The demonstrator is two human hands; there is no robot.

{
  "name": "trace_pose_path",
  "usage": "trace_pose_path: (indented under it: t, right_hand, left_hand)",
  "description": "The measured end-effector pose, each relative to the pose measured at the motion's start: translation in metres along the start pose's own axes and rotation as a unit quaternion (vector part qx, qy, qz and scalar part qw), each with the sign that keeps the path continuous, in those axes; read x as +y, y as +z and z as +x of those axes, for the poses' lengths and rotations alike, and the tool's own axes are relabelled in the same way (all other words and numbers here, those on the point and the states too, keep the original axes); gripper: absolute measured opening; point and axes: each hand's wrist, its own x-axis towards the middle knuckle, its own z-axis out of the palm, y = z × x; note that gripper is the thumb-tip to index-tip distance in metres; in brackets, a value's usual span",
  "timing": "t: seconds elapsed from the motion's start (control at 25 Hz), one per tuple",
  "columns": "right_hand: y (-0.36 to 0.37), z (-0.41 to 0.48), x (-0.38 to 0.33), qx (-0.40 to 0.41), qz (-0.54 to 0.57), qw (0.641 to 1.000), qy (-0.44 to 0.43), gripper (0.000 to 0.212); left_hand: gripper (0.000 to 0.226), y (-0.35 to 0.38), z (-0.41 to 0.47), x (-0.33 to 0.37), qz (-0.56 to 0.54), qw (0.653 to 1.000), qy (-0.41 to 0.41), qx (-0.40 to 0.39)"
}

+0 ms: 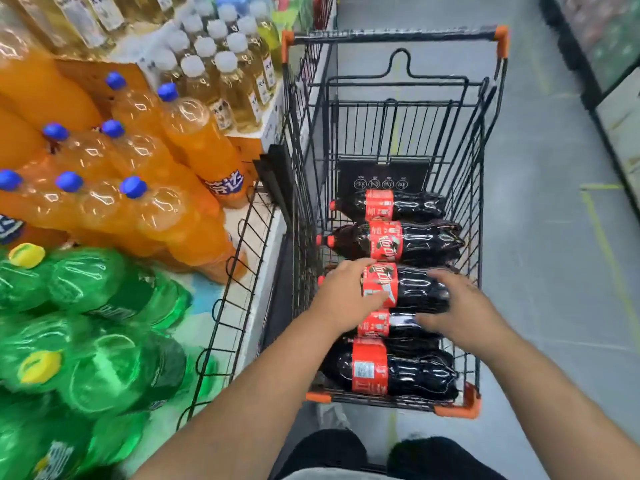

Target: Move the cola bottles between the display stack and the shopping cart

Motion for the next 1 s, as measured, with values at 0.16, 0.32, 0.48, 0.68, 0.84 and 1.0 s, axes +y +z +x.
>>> trace_pose_path:
  t: [0.16, 0.32, 0.48, 0.68, 0.84, 1.0]
  right_hand:
    - [0.016, 0.038, 0.013, -0.035, -0.031, 0.999, 0.008, 0.089]
    - [0.022, 0.085, 0.026, -0.053, -0.041, 0.998, -0.002, 0.086]
    - [0.027, 0.126, 0.040, -0.083, -0.097, 0.991, -0.031, 0.084]
    - [0.040, 0.181, 0.071, -0.151, -0.170, 0.970, -0.084, 0.095]
    - [0.045, 0.206, 0.080, -0.189, -0.261, 0.939, -0.122, 0.114]
    - [0.050, 0.228, 0.073, -0.249, -0.306, 0.910, -0.126, 0.127]
  left_hand:
    - [0.065, 0.026, 0.025, -0.019, -0.022, 0.999, -0.035, 0.002]
    - [0.060, 0.054, 0.050, -0.035, -0.120, 0.986, -0.114, 0.008]
    - [0.053, 0.091, 0.067, -0.036, -0.261, 0.932, -0.244, 0.061]
    - [0.042, 0.136, 0.096, -0.029, -0.336, 0.857, -0.340, 0.196]
    - [0.057, 0.154, 0.111, -0.036, -0.468, 0.725, -0.397, 0.313]
    - [0.070, 0.151, 0.129, -0.059, -0.620, 0.601, -0.384, 0.326]
